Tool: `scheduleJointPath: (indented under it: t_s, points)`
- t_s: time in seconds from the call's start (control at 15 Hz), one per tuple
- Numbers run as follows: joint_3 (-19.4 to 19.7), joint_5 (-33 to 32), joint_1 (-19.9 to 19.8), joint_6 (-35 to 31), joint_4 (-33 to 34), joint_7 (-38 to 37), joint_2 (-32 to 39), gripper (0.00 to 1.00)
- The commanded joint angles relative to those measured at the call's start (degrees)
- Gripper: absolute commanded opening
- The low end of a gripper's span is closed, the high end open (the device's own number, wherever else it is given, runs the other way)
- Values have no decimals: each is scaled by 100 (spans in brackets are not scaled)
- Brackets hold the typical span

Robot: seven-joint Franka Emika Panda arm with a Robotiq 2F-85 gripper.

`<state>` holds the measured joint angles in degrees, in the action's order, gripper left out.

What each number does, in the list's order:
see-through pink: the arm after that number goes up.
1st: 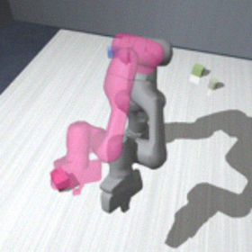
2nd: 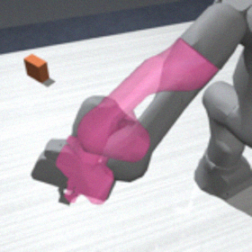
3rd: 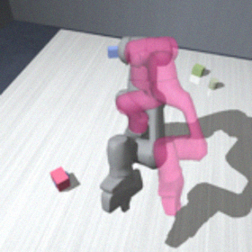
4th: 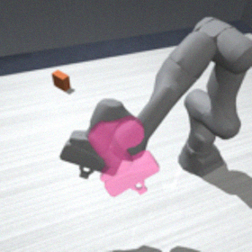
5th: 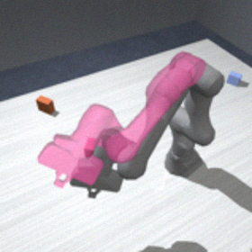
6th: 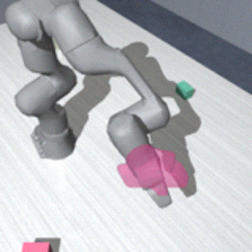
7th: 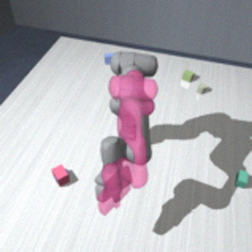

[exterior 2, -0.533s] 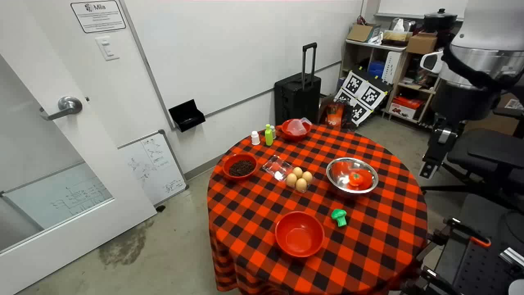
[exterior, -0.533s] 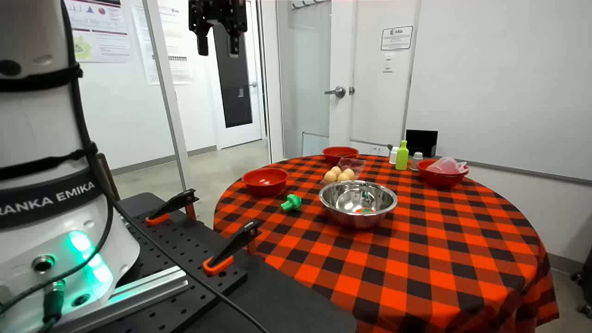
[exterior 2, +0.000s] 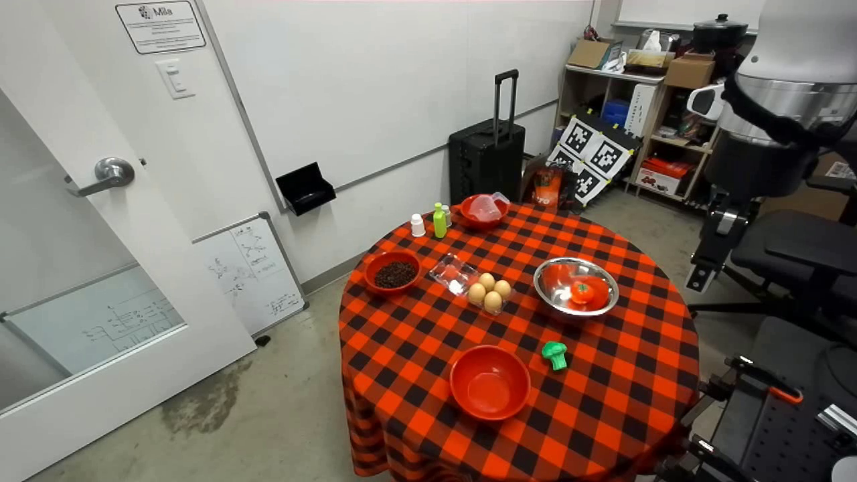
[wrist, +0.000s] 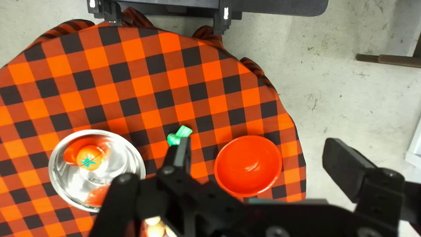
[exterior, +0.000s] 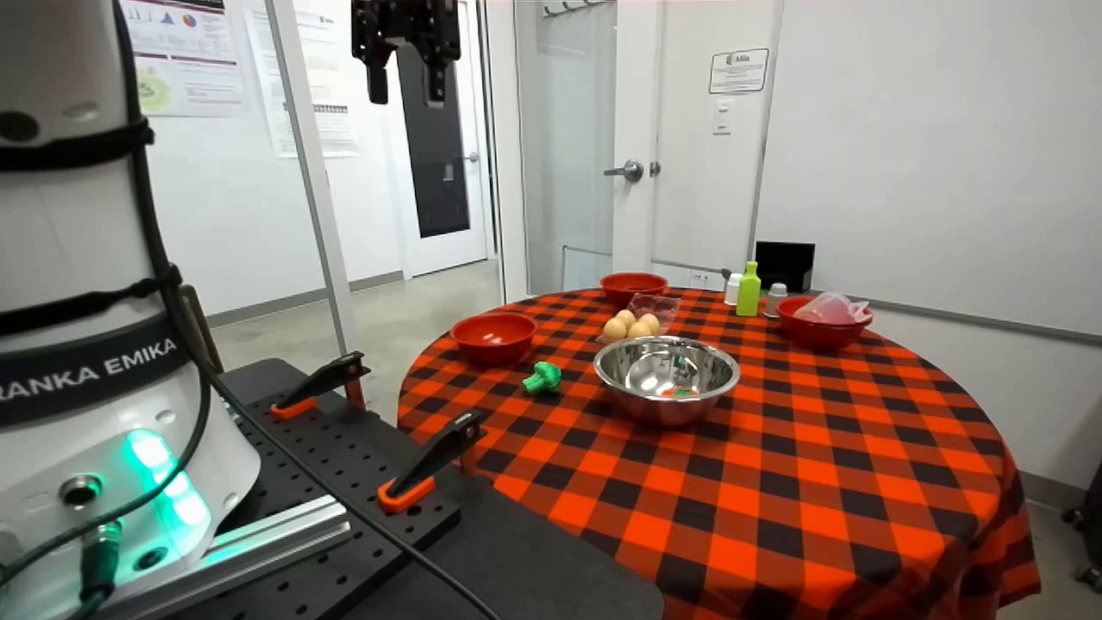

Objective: Pick up the green object from the table and put it in the bowl

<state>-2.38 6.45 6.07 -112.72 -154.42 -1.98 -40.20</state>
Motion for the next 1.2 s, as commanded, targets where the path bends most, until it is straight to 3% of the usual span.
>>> scheduleJointPath:
  t_s: [0.0, 0.2, 0.53, 0.93, 1.13]
  points:
    - [-38, 25, -45, 16, 10, 25, 0, 100]
    - [-86, -87, -162, -72, 24, -130, 18, 100]
    - [53, -207, -572, -656, 11, -231, 658, 100]
    - [165, -30, -644, -1551, 106, -152, 2251, 100]
    - [97, -18, -575, -2350, 175, -198, 3114, 100]
